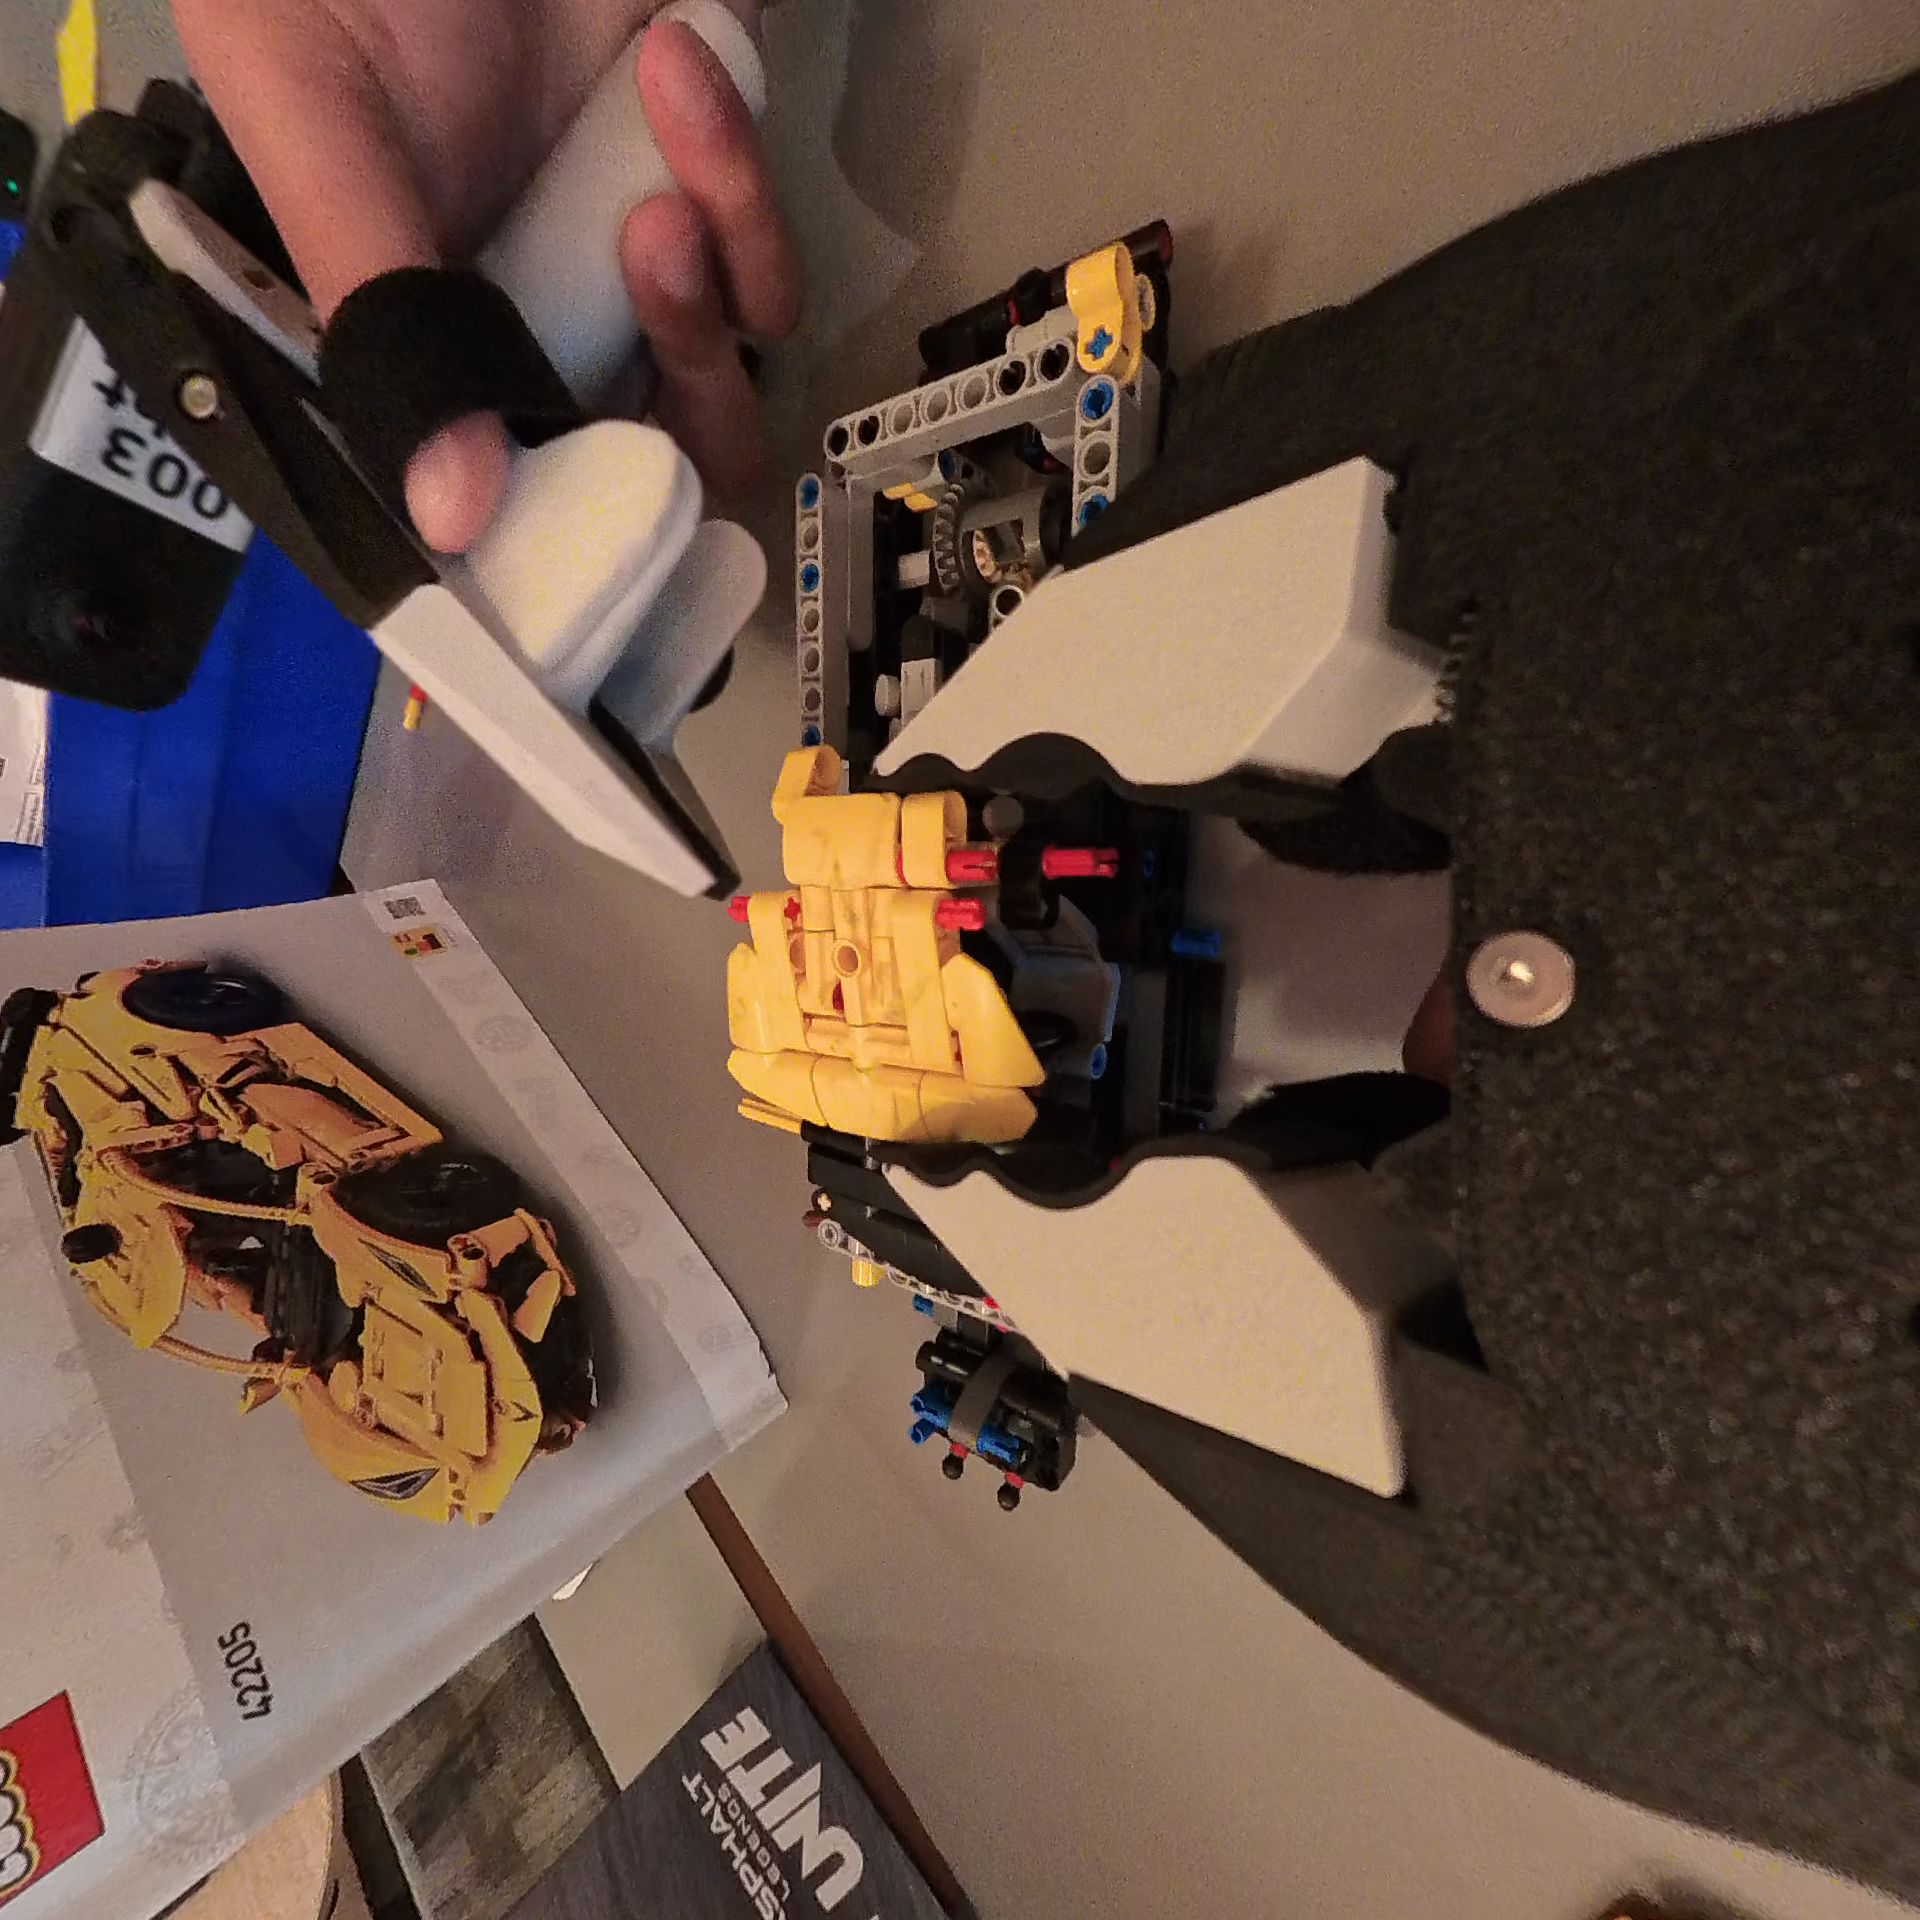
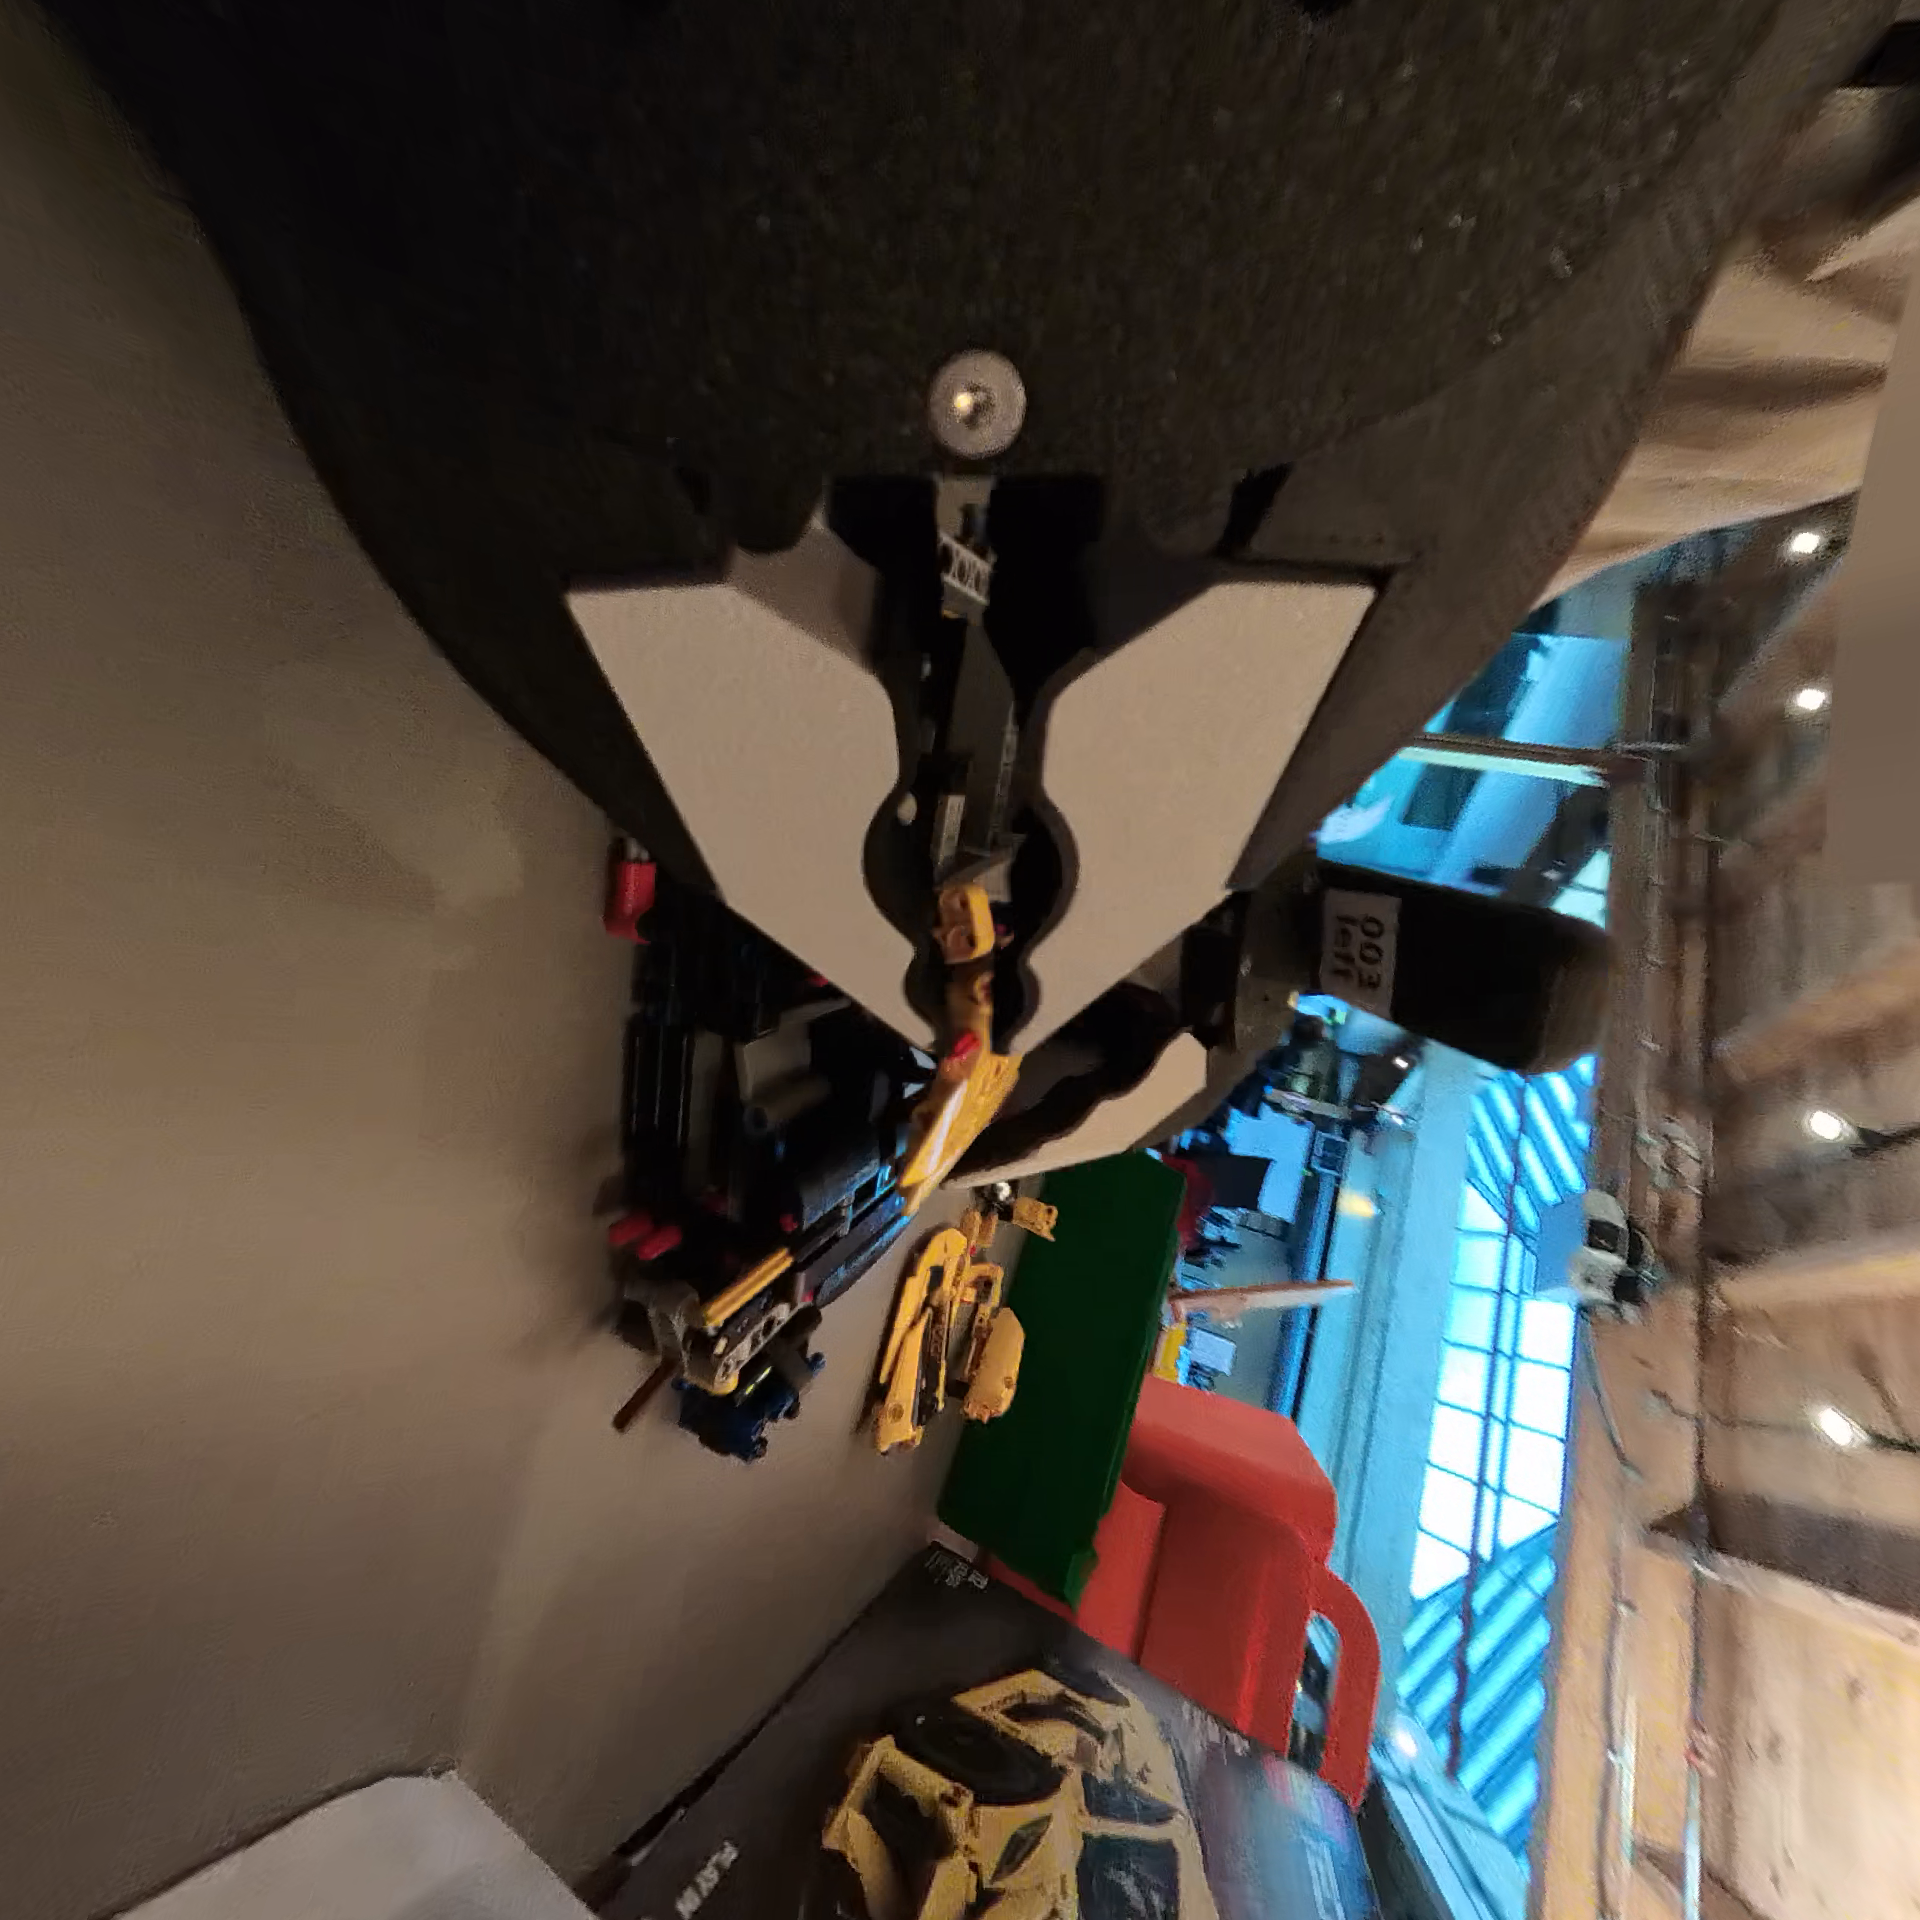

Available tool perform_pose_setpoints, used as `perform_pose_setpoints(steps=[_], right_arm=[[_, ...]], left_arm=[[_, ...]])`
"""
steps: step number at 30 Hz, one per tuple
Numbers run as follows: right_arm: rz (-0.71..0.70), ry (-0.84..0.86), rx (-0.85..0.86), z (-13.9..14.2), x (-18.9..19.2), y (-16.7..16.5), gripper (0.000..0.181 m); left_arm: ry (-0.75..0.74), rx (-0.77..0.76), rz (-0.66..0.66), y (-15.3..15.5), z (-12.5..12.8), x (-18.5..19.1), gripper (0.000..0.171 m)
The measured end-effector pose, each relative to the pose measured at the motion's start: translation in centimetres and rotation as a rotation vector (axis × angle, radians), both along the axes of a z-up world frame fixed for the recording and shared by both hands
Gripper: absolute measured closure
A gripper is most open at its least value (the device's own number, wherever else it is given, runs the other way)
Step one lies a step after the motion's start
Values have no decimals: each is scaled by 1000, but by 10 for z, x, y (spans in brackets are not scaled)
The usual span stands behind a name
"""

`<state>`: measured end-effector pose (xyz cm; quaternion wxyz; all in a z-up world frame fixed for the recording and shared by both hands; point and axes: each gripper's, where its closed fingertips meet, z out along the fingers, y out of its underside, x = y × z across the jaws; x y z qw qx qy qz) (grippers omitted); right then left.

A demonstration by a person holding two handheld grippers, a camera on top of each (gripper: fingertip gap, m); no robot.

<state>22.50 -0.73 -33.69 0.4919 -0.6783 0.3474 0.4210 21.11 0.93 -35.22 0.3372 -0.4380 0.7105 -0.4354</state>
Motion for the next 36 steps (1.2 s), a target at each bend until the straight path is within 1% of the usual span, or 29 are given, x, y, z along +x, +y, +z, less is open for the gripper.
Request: perform_pose_setpoints(steps=[1, 2, 3, 4, 5, 6, 7, 8, 9, 10, 11, 12, 13, 14, 16, 17, 19, 21, 22, 23, 24, 27, 30, 32, 36], right_arm=[[4, 24, 19, 1, 0, -1, 164], [15, 24, 30, 3, 0, -3, 159], [22, -24, 47, 7, 0, -4, 150], [31, -133, 39, 9, 3, -7, 150], [47, -305, 12, 9, 9, -9, 150], [42, -529, -29, 8, 19, -12, 151], [24, -773, -37, 13, 28, -14, 155], [11, -1009, -14, 19, 31, -14, 153], [27, -1258, -19, 19, 30, -15, 150], [30, -1458, -111, 12, 32, -18, 158], [3, -1586, -206, 9, 35, -20, 159], [32, -1682, -251, 4, 31, -17, 163], [94, -1765, -300, -3, 26, -16, 170], [121, -1847, -326, -6, 25, -15, 169], [156, -1989, -314, -7, 21, -11, 162], [187, -2053, -308, -8, 17, -11, 165], [184, -2220, -223, 2, 2, -9, 176], [224, -2351, -302, -1, 4, -8, 175], [199, -2431, -290, 3, 2, -6, 180], [207, -2477, -285, 2, 0, -3, 181], [229, -2478, -311, -2, 0, -3, 181], [231, -2510, -297, -1, -1, -3, 181], [221, -2576, -270, 4, -4, -3, 173], [249, -2568, -255, 1, -6, -3, 179], [288, -2588, -183, 0, -6, -1, 179]], left_arm=[[-2, 12, 2, 0, 0, -1, 105], [-4, 20, 3, 0, 0, -1, 105], [-7, 28, 2, -1, 1, -1, 105], [-12, 34, -4, -1, 1, -1, 105], [-15, 35, -11, -1, 1, -1, 105], [-19, 33, -20, -1, 1, -1, 105], [-22, 29, -28, -1, 1, -1, 105], [-24, 28, -34, -1, 2, -1, 105], [-24, 28, -36, -1, 2, -1, 105], [-24, 28, -36, -1, 2, -1, 105], [-22, 27, -36, -1, 2, -1, 105], [-21, 27, -37, -1, 2, -1, 105], [-19, 27, -38, -1, 2, -1, 105], [-17, 24, -41, -1, 1, -1, 105], [-11, 16, -47, -1, 1, -1, 105], [-9, 14, -52, -1, 1, -1, 105], [0, 5, -64, -1, 1, -2, 105], [9, -10, -83, -2, 1, -3, 105], [12, -18, -94, -3, 1, -3, 104], [14, -24, -103, -5, 1, -4, 104], [14, -26, -109, -6, 1, -4, 105], [19, -35, -118, -6, 0, -4, 105], [19, -36, -126, -7, 0, -5, 105], [22, -36, -129, -7, 0, -5, 105], [25, -29, -129, -7, 0, -5, 105]])
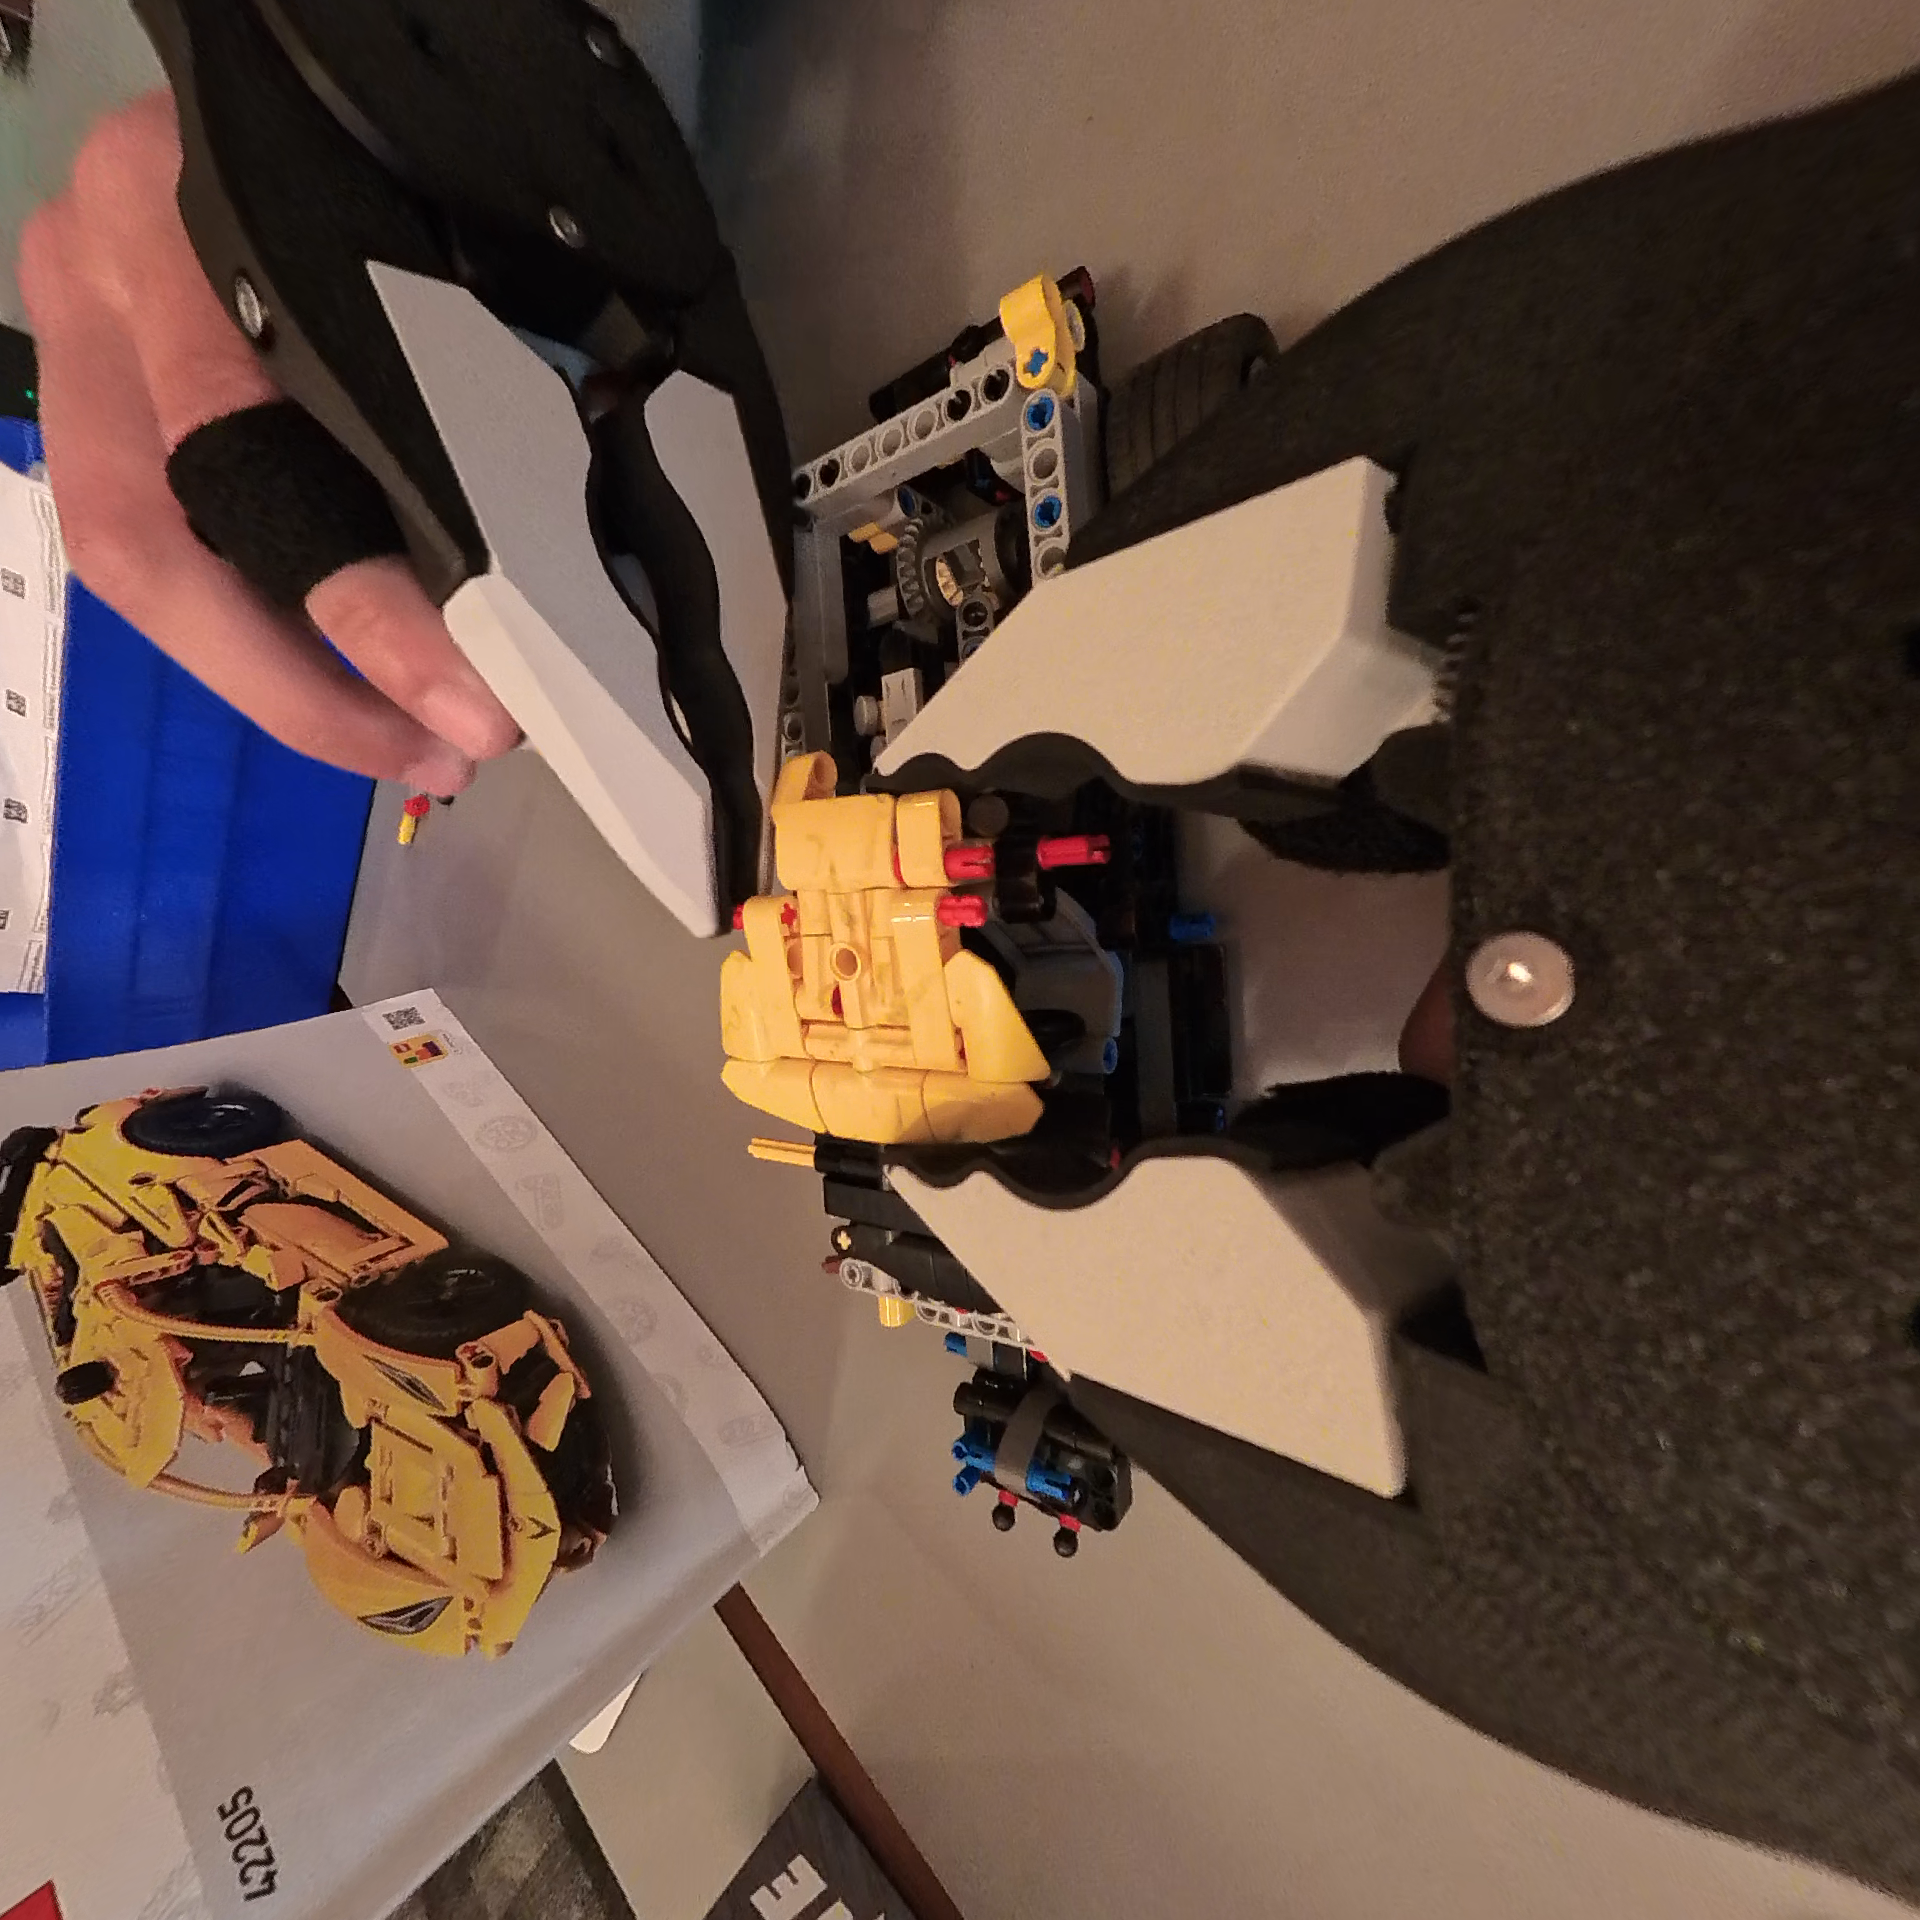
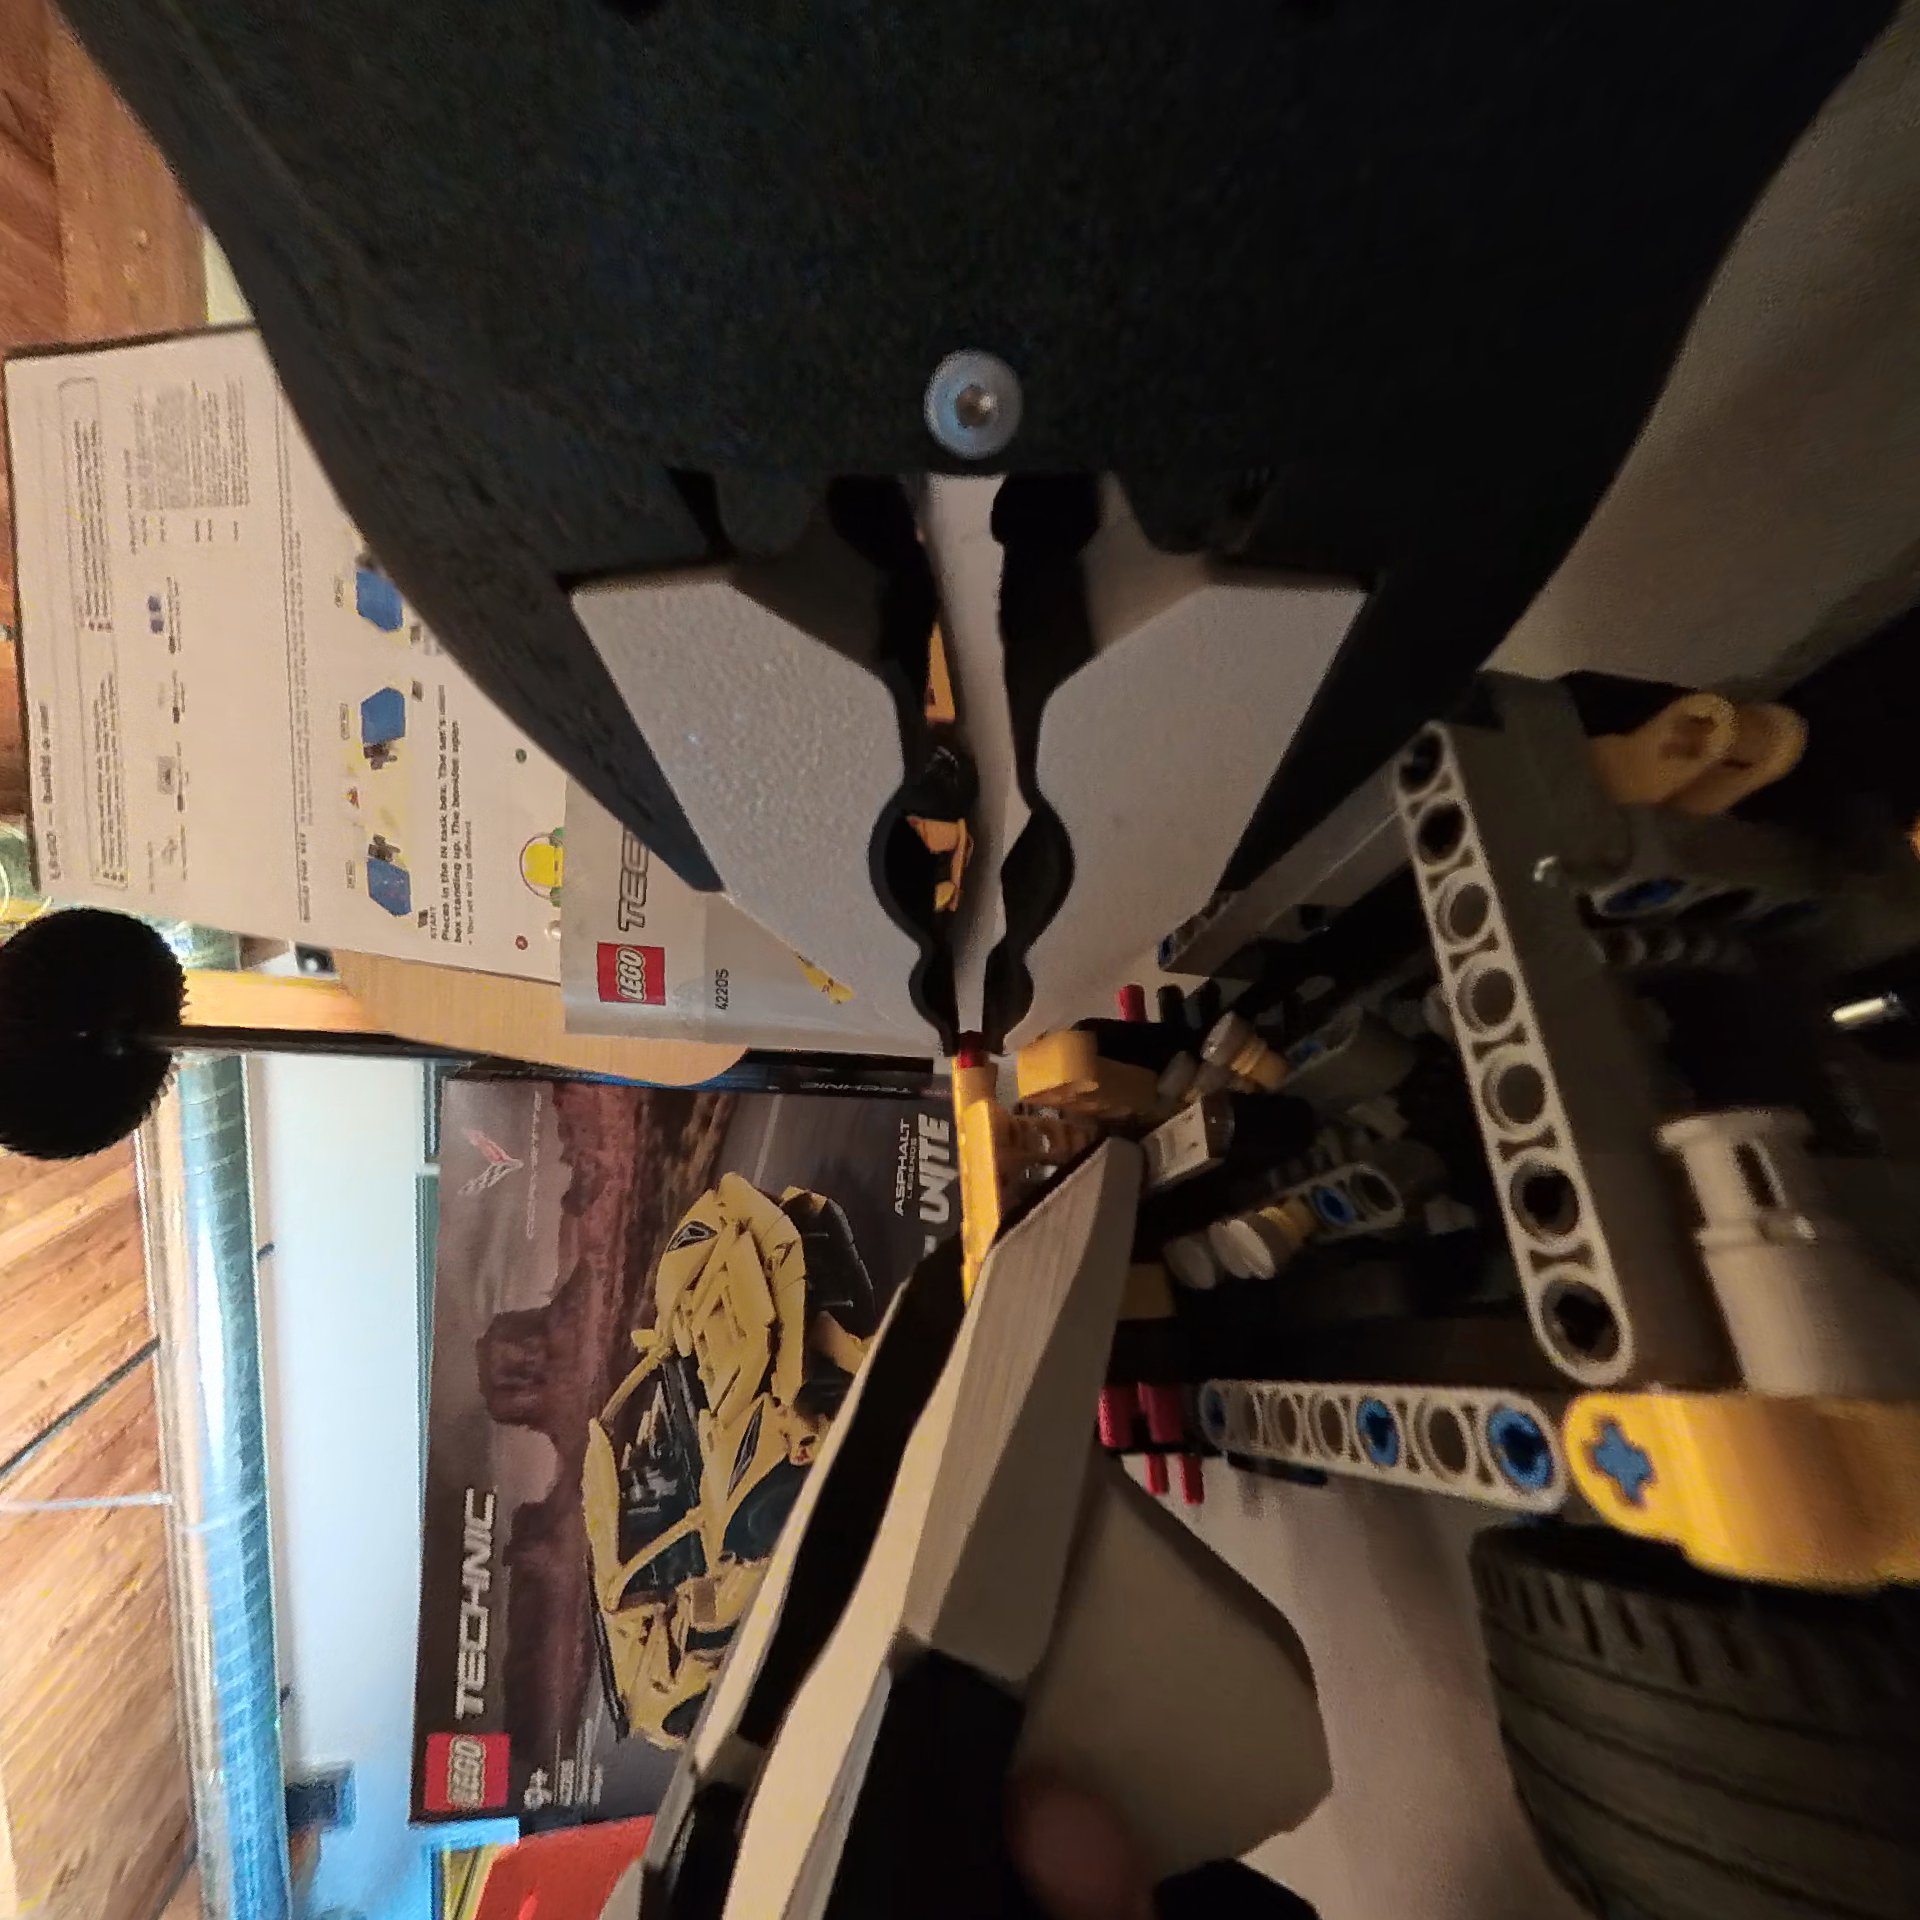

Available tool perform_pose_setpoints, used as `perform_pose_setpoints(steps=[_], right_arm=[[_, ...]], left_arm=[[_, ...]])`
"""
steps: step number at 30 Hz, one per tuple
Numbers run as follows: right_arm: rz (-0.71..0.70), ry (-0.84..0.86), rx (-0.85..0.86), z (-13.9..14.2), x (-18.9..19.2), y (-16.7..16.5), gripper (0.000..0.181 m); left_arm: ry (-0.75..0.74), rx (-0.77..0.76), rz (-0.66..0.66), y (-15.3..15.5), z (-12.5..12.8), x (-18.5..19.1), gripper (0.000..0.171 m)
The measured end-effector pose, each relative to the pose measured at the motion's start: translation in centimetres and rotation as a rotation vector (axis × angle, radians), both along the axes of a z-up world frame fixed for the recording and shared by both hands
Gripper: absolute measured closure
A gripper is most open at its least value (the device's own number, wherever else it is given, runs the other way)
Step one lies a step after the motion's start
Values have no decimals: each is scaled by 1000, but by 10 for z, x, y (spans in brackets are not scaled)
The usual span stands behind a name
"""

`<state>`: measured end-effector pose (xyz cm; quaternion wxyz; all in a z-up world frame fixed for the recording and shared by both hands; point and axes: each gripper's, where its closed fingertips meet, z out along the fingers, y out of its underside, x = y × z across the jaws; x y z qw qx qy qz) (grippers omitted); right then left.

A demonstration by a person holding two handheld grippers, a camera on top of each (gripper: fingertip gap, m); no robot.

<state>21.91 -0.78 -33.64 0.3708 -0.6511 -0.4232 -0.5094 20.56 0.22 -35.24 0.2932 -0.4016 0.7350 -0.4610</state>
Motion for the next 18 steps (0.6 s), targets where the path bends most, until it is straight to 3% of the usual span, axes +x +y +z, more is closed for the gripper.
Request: perform_pose_setpoints(steps=[6, 10, 13, 18], right_arm=[[111, -118, -54, -1, -2, 1, 177], [114, -184, -47, 0, -3, 2, 179], [74, -78, -60, -1, 0, 0, 179], [115, -77, -57, 0, 4, -4, 179]], left_arm=[[-3, -4, -12, -4, 0, -1, 105], [-1, -3, -5, -3, 0, -1, 105], [-23, 12, -2, -4, 0, -1, 105], [-37, -1, -5, -6, 0, 0, 106]])
